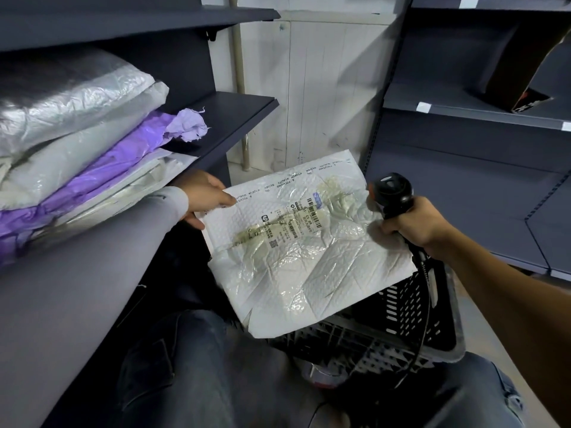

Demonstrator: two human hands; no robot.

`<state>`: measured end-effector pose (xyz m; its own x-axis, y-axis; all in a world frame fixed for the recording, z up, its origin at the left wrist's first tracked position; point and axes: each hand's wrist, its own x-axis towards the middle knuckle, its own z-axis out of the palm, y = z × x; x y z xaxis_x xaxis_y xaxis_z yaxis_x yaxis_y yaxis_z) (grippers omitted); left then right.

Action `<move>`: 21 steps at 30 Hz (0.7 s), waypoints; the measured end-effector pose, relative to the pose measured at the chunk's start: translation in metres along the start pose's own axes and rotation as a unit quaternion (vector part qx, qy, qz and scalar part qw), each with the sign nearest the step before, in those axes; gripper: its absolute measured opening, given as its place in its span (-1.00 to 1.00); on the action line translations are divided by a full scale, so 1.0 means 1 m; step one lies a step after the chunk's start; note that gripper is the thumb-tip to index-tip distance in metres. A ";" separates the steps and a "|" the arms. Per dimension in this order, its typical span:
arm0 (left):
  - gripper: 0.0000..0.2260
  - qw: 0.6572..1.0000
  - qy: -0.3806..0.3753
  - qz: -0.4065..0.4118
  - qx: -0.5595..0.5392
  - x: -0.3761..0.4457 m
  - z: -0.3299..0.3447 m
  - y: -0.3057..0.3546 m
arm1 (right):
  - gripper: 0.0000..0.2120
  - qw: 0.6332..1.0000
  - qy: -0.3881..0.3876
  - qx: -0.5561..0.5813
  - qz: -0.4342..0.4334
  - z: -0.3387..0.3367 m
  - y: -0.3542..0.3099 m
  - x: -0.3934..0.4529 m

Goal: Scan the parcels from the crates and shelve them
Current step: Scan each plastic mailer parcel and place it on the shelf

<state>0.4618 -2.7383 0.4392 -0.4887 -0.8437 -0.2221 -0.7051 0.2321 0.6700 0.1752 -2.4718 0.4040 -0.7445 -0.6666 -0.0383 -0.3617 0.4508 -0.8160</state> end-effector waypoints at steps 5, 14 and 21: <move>-0.78 0.997 -0.010 0.047 0.059 0.000 0.008 0.011 | -0.78 1.000 -0.003 -0.003 0.005 -0.001 0.002 0.001; -0.95 0.994 -0.049 0.062 -0.081 0.007 0.006 0.022 | -0.77 1.000 0.001 0.009 -0.017 0.002 -0.013 -0.003; -0.83 0.977 -0.023 0.073 -0.198 0.005 -0.028 0.012 | -0.76 0.985 0.133 0.108 -0.021 0.004 -0.022 -0.007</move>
<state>0.4648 -2.7531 0.4660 -0.5987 -0.7906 -0.1288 -0.3760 0.1354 0.9167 0.1904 -2.4792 0.4196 -0.8630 -0.4889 0.1270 -0.2886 0.2709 -0.9183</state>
